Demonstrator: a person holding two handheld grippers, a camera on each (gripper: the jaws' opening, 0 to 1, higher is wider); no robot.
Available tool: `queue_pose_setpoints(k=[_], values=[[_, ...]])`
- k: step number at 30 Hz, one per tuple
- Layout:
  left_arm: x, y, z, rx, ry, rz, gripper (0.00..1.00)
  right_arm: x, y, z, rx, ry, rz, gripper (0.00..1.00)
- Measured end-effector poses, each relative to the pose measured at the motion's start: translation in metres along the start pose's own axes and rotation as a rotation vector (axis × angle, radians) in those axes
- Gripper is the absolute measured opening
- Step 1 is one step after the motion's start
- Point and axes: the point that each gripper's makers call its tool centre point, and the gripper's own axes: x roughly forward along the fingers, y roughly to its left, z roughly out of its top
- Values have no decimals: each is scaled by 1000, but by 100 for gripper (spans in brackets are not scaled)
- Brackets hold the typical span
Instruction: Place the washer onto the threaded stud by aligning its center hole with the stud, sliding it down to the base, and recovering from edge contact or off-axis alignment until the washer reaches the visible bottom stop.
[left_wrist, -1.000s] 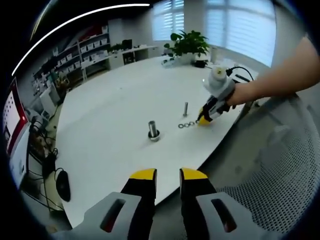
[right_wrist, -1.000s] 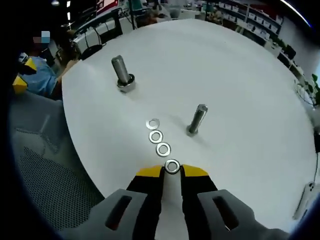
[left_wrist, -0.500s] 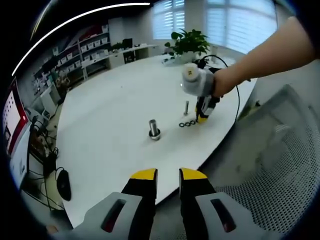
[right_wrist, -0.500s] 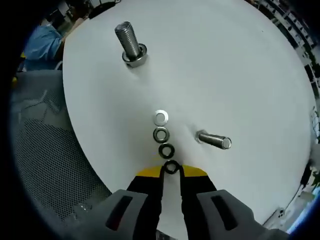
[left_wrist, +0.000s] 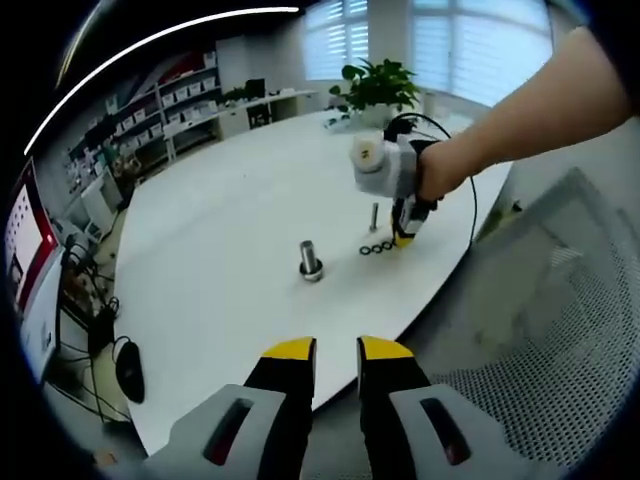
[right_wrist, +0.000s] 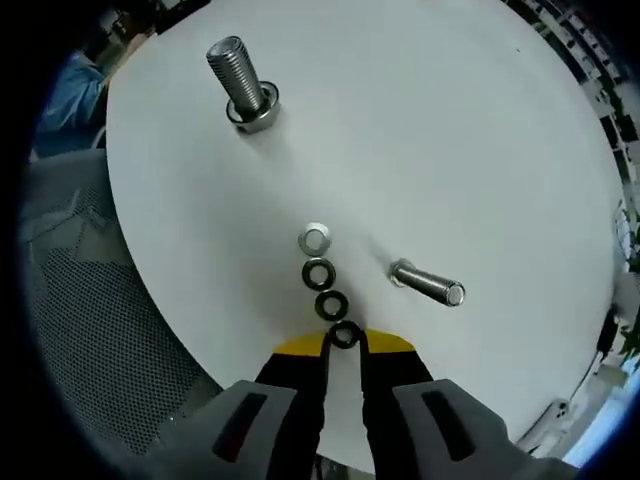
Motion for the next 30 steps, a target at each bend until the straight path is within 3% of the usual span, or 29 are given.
queue_pose_setpoints(k=[6, 13, 18, 30], values=[[-1, 1, 2, -2, -10, 2, 14, -3, 1, 1, -34, -182, -76, 13], [-2, 2, 3, -1, -18, 8, 14, -3, -2, -4, 19, -231, -81, 13], [-1, 1, 2, 0, -11, 4, 14, -5, -3, -6, 112, -246, -55, 13], [-3, 3, 5, 2, -24, 17, 14, -40, -19, -6, 226, -354, -42, 13]])
